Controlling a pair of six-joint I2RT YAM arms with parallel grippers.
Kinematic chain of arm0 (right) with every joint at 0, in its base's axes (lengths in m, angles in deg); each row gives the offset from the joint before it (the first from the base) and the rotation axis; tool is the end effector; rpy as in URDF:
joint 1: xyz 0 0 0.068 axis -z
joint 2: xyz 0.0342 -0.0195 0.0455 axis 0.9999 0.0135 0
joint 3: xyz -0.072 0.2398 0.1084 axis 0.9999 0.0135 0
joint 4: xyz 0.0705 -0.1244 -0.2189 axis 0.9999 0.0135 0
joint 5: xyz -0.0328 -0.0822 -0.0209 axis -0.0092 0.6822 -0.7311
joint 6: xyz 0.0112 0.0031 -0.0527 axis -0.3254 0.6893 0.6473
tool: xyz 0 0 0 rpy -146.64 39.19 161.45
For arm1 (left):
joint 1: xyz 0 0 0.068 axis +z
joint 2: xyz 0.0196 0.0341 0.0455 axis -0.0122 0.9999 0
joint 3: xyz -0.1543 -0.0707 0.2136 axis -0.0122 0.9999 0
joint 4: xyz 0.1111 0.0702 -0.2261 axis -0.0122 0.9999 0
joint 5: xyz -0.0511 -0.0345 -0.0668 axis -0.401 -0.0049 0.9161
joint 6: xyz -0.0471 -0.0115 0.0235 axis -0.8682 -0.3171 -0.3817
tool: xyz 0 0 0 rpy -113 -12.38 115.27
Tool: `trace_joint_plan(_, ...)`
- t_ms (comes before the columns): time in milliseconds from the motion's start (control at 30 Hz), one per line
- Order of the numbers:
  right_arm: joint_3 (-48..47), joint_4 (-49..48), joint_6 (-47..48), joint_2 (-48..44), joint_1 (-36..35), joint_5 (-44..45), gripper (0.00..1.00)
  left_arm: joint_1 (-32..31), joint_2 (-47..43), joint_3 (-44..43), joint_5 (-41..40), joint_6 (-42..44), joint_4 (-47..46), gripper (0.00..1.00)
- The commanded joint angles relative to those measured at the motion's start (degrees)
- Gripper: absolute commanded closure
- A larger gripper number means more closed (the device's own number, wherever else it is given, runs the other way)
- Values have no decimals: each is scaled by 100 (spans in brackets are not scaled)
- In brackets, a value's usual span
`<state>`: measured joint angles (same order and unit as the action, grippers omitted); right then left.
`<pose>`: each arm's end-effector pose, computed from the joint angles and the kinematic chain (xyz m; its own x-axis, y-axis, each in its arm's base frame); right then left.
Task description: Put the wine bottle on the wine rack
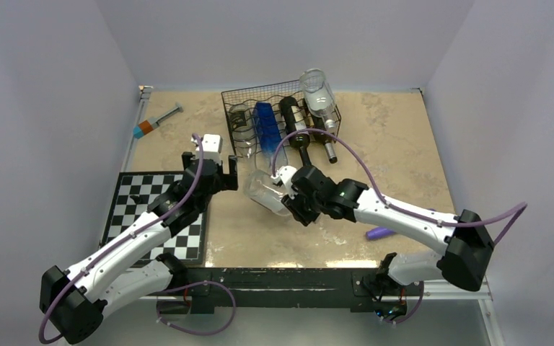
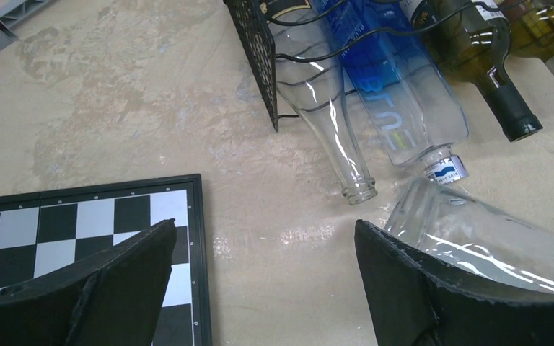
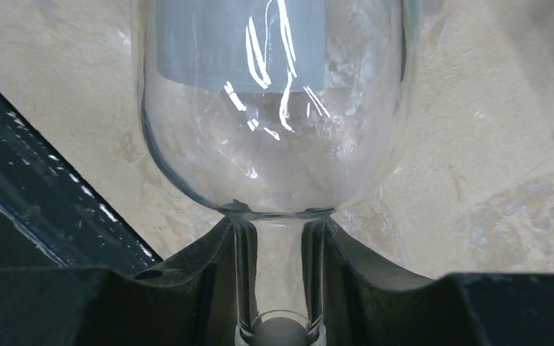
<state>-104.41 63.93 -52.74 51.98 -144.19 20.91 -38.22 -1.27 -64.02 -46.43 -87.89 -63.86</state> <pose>0.1565 0.2207 0.2465 -0.4995 -0.6423 -0.5813 -0.7841 0.6205 -0.0119 0.1737 -0.1120 0.2827 -0.4070 -0.0469 -0.9122 0.0690 0.9943 -0.0819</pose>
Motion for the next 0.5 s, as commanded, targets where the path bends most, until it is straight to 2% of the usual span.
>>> trace_joint_plan(0,-902,-966,90,-729,3,242,100,23,-225,-177,-363,33,-300,4)
trace_joint_plan(200,-1330,-1023,81,-1024,9,512,100,24,-398,-218,-607,125,-355,4)
trace_joint_plan(300,-1663,-1023,162,-983,41,975,100,17,-522,-229,-658,153,-367,4)
trace_joint_plan(467,-2244,-1119,112,-668,476,1469,100,23,-739,-230,-705,180,-435,4)
